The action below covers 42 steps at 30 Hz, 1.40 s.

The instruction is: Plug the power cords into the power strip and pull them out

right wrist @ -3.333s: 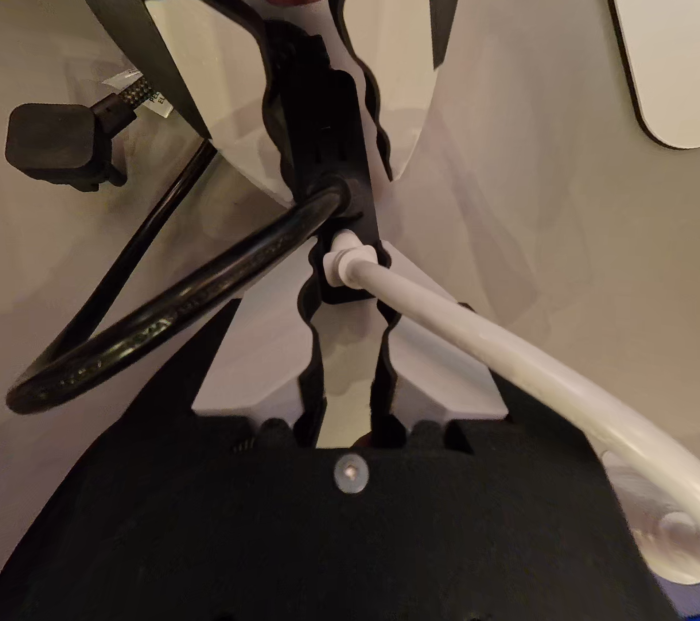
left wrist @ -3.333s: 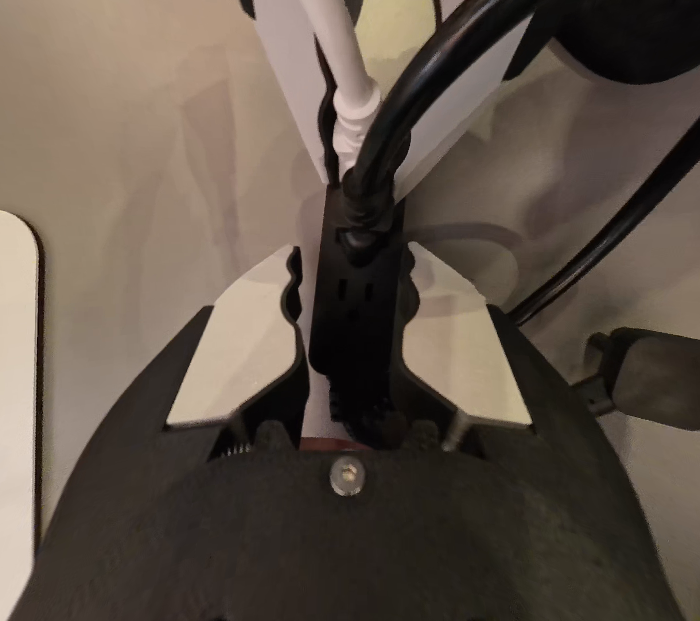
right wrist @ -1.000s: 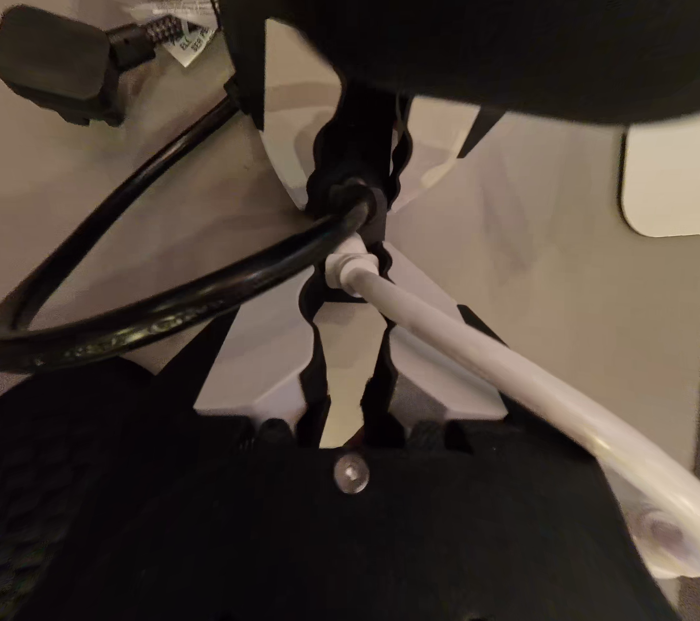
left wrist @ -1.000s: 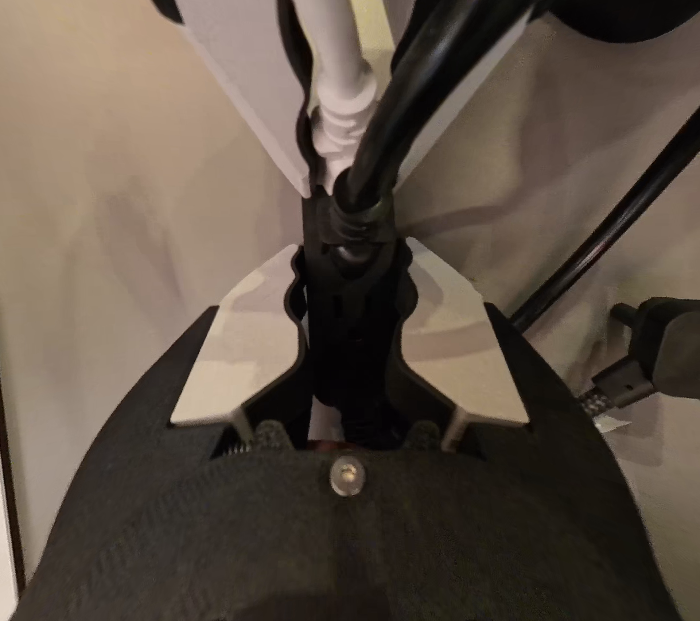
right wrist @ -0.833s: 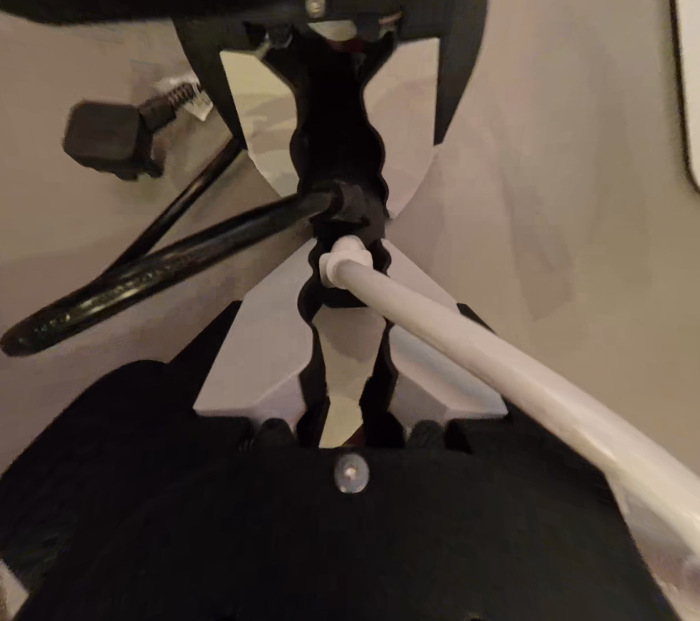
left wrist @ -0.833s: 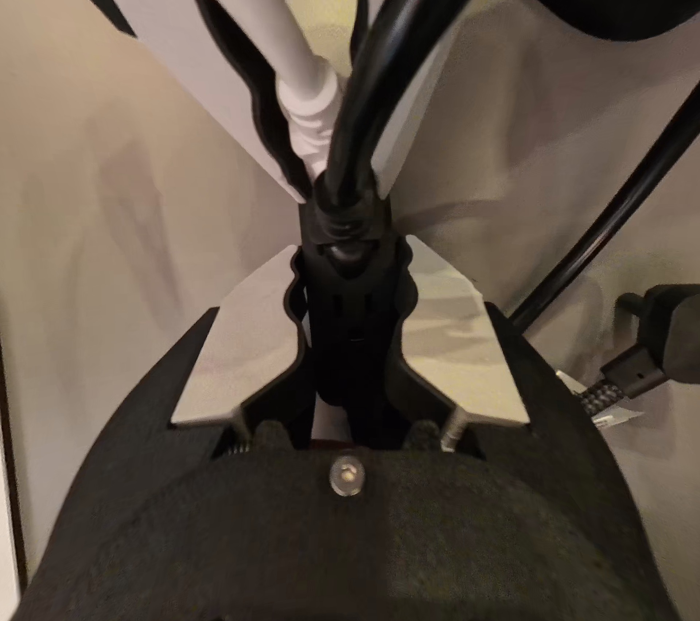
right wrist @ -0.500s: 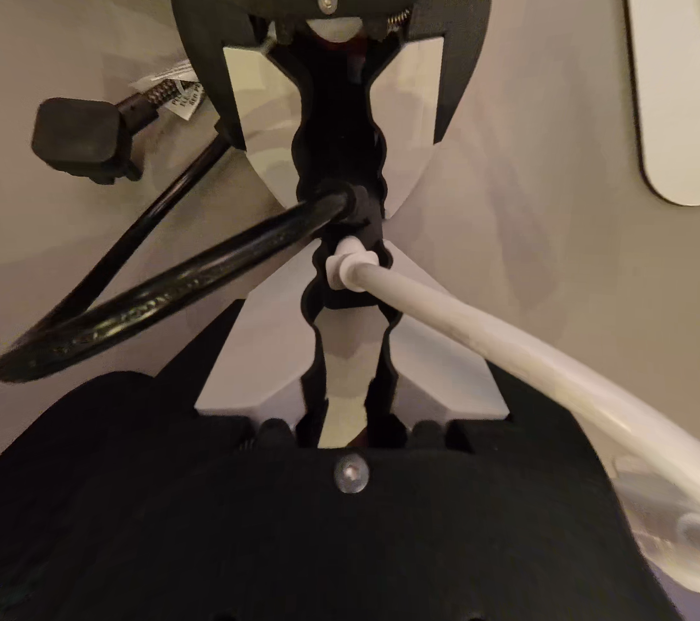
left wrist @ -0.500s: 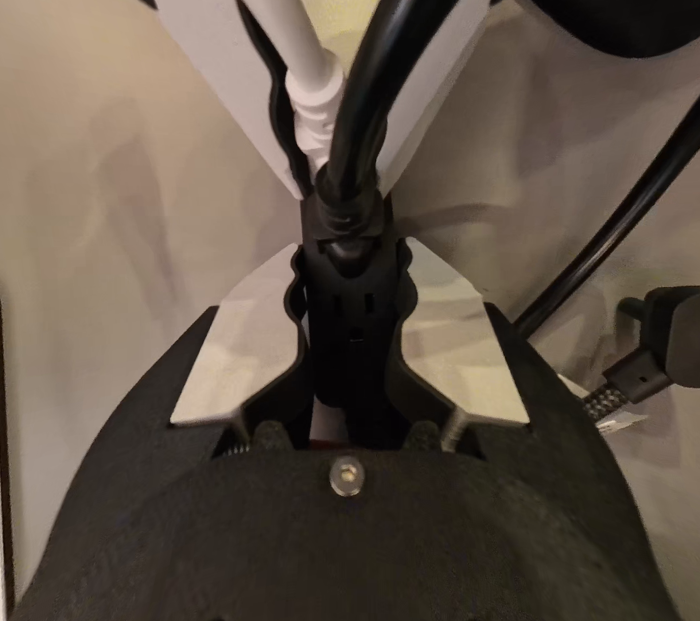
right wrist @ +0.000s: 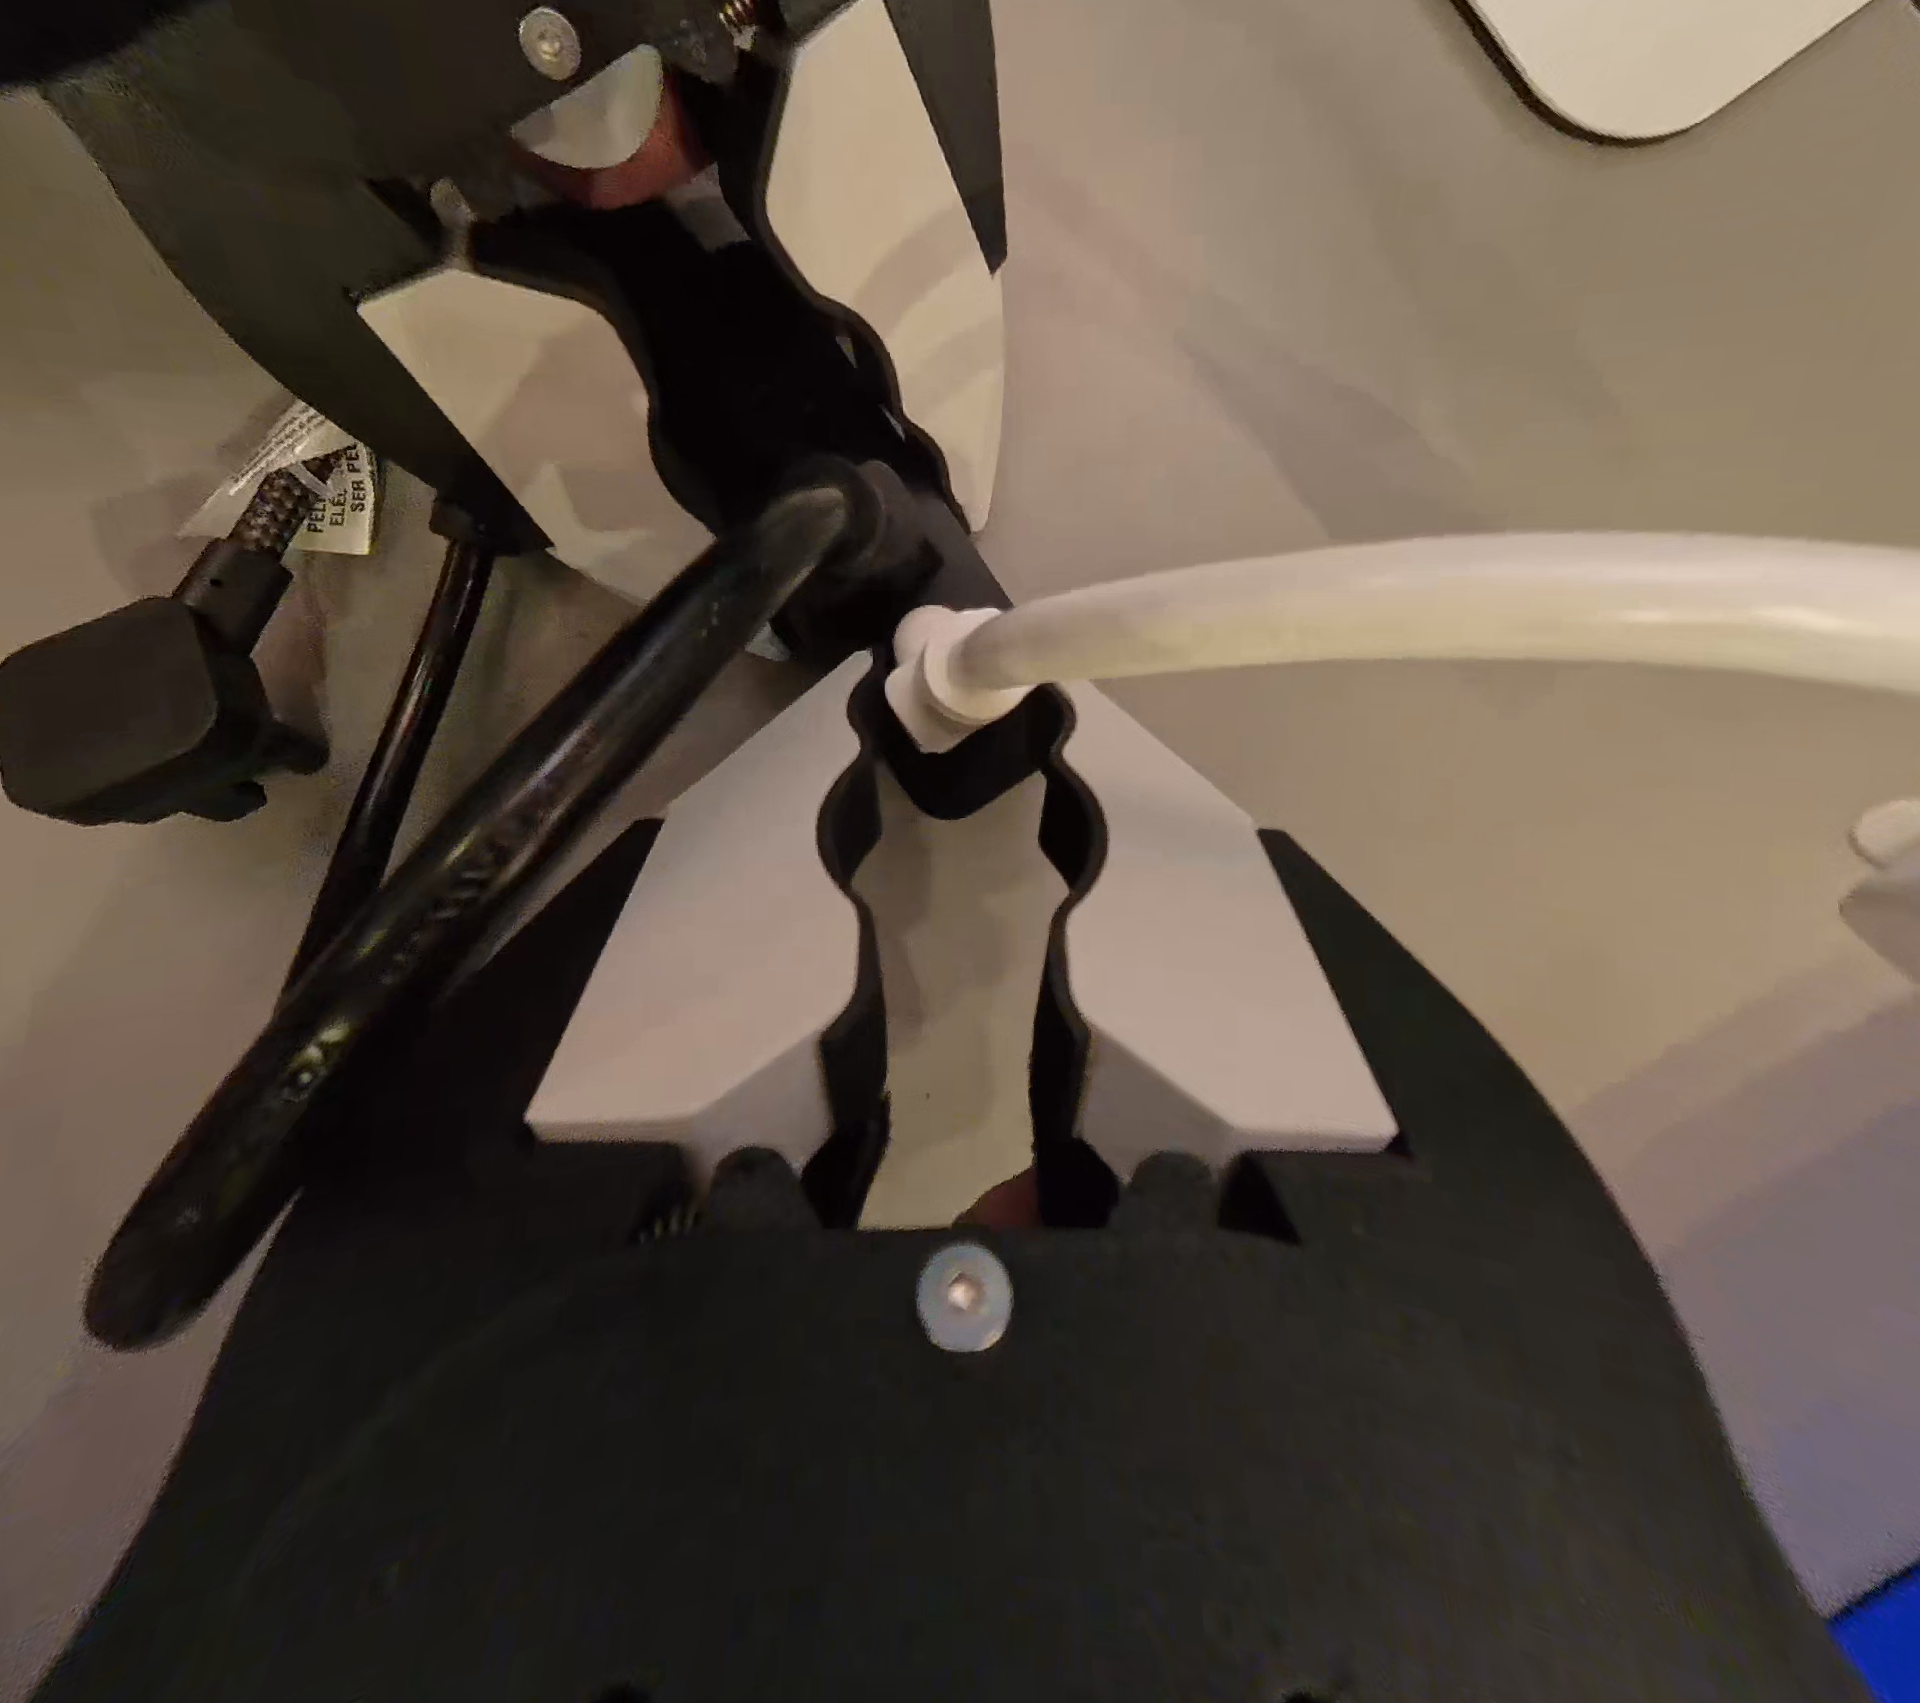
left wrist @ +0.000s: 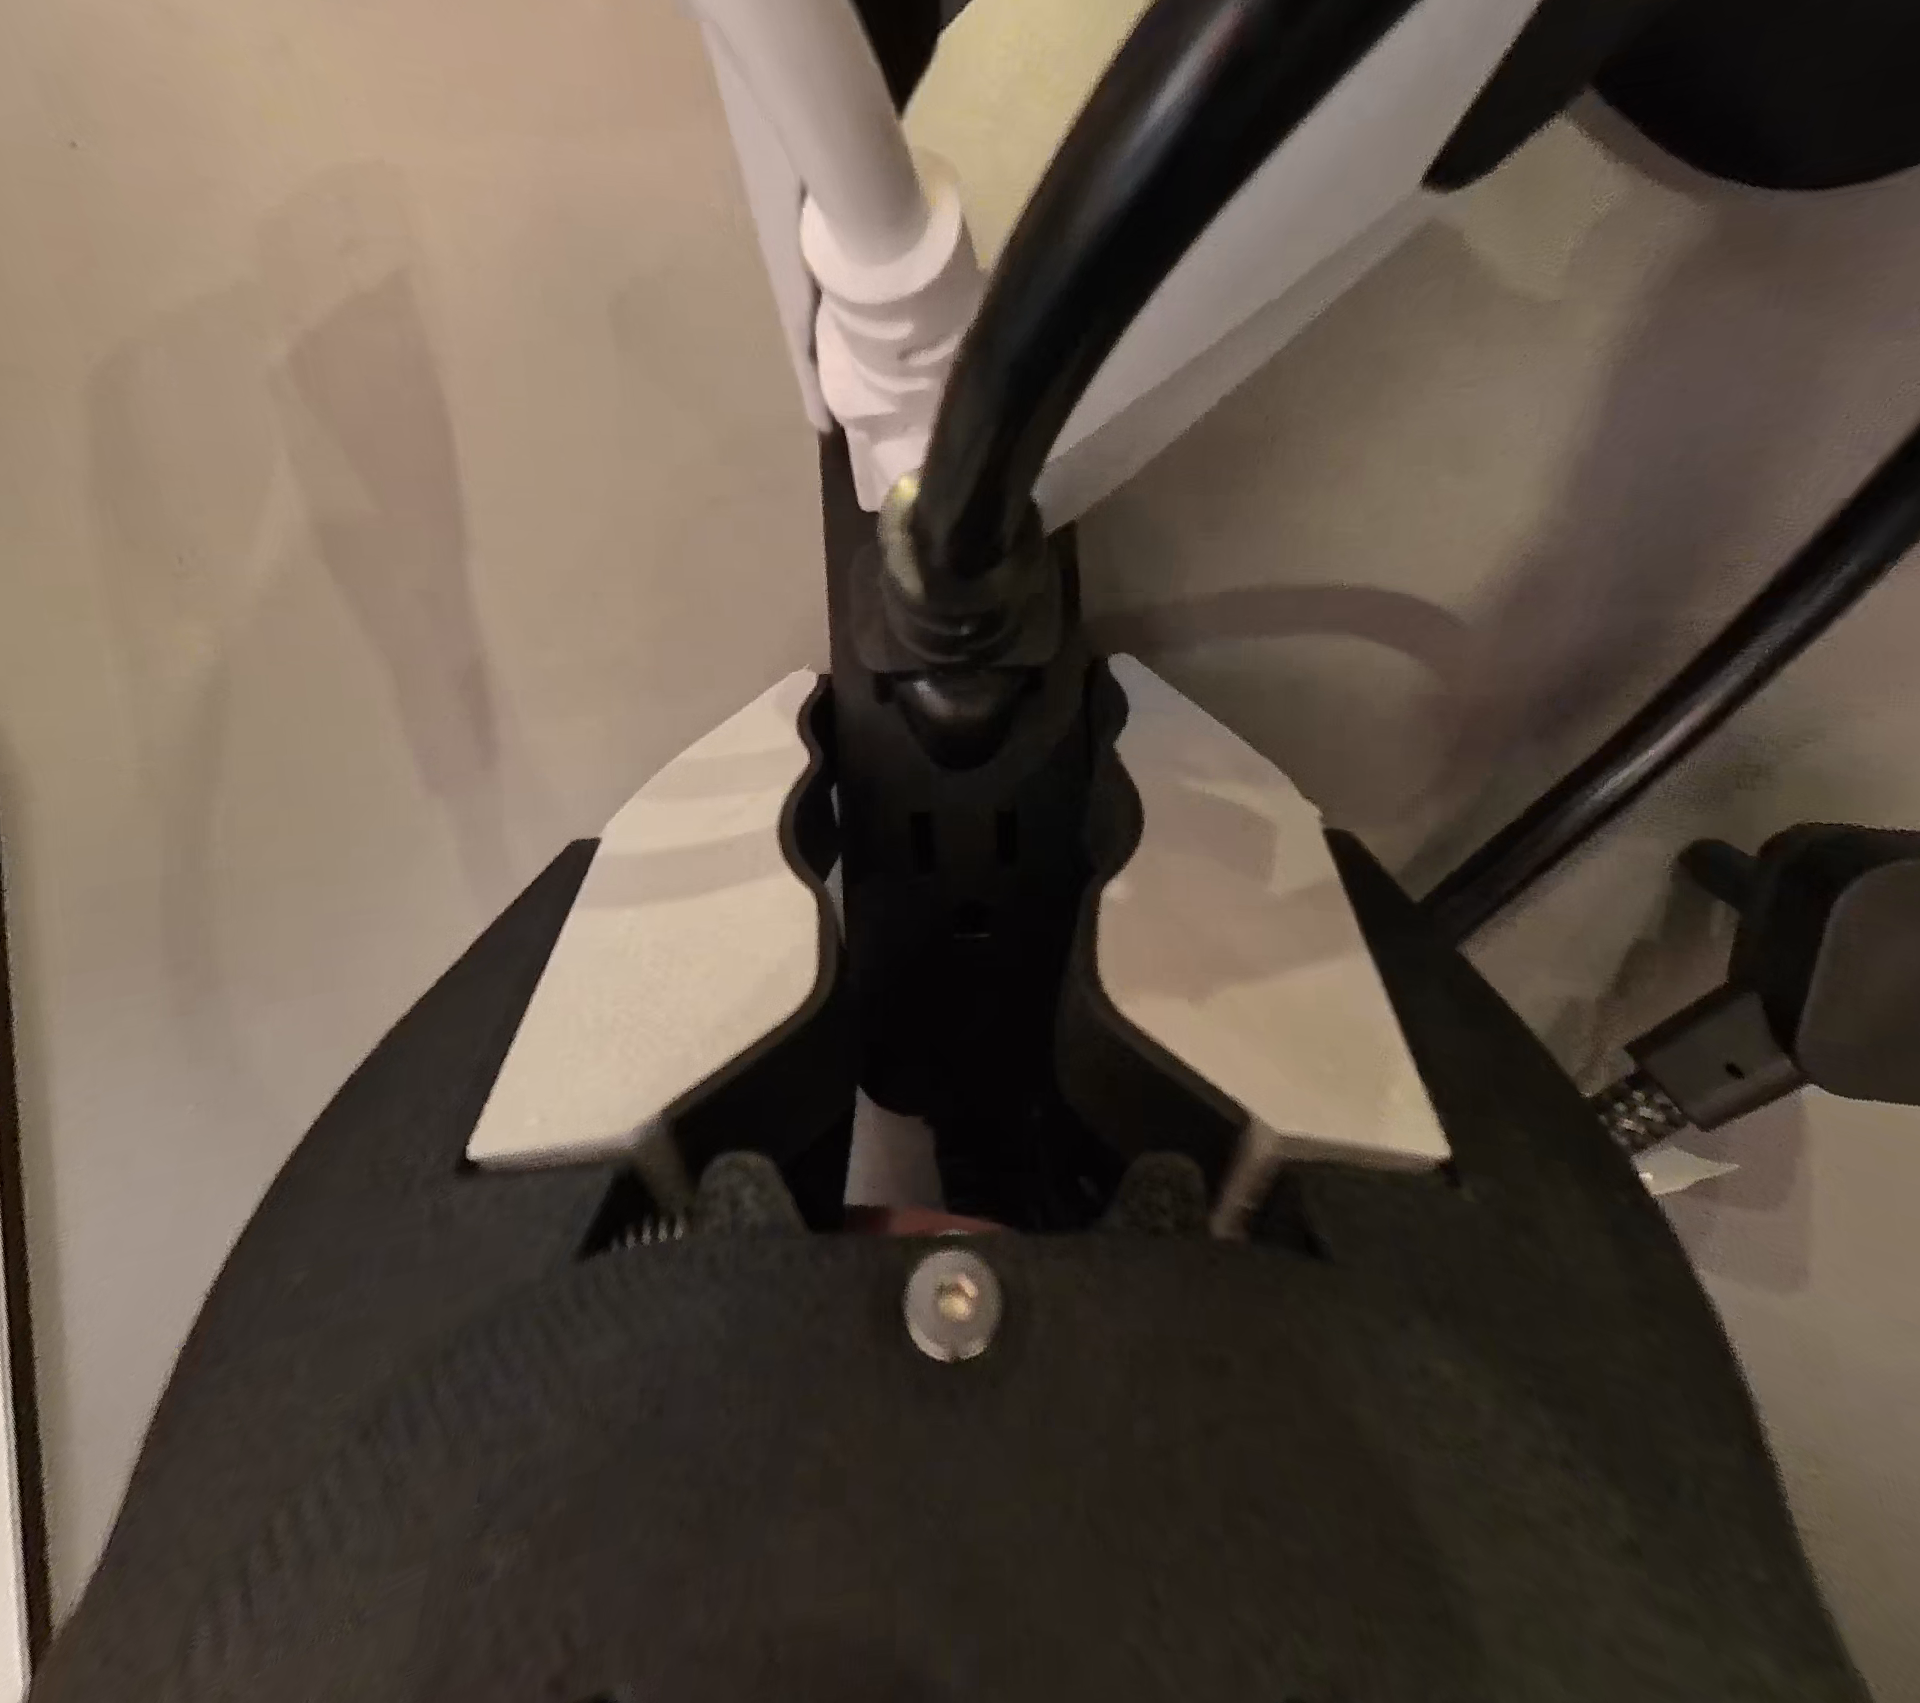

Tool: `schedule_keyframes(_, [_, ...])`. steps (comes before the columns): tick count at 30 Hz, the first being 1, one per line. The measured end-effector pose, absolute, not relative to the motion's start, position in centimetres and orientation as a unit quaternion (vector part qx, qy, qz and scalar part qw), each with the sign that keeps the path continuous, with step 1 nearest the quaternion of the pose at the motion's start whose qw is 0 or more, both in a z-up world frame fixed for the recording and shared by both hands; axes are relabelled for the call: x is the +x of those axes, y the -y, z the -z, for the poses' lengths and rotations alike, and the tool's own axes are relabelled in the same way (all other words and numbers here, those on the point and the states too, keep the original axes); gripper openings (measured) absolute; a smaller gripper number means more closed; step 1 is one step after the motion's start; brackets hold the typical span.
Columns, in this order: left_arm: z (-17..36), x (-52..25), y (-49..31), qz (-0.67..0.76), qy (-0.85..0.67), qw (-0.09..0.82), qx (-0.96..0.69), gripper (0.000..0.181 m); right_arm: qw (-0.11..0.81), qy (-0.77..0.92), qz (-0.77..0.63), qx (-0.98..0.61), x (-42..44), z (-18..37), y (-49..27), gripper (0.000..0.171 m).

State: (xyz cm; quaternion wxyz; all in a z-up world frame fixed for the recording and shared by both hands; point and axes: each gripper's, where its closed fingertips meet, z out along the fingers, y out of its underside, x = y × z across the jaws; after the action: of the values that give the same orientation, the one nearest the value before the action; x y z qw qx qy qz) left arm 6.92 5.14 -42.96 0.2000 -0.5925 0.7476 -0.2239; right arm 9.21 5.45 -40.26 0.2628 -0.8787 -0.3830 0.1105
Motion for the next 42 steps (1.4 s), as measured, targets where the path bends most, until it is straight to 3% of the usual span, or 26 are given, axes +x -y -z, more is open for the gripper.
schedule_keyframes(17, [42.95,7.06,-5.16,0.226,-0.751,0.208,-0.584,0.045,0.314,0.412,-0.022,-0.855,9.27,40.07,-5.42,0.020])
schedule_keyframes(21, [42.97,7.18,-5.14,0.231,-0.749,0.212,-0.584,0.045,0.281,0.340,-0.151,-0.885,9.34,39.94,-5.62,0.021])
schedule_keyframes(26, [42.91,7.41,-5.22,0.242,-0.739,0.209,-0.593,0.045,0.270,0.297,-0.215,-0.890,9.55,39.99,-5.90,0.022])
schedule_keyframes(37, [42.96,7.58,-5.40,0.227,-0.745,0.222,-0.586,0.045,0.309,0.433,-0.018,-0.847,9.75,39.63,-5.74,0.020])
schedule_keyframes(42, [43.00,7.75,-5.38,0.233,-0.741,0.224,-0.588,0.046,0.277,0.346,-0.159,-0.882,9.88,39.60,-5.92,0.021])
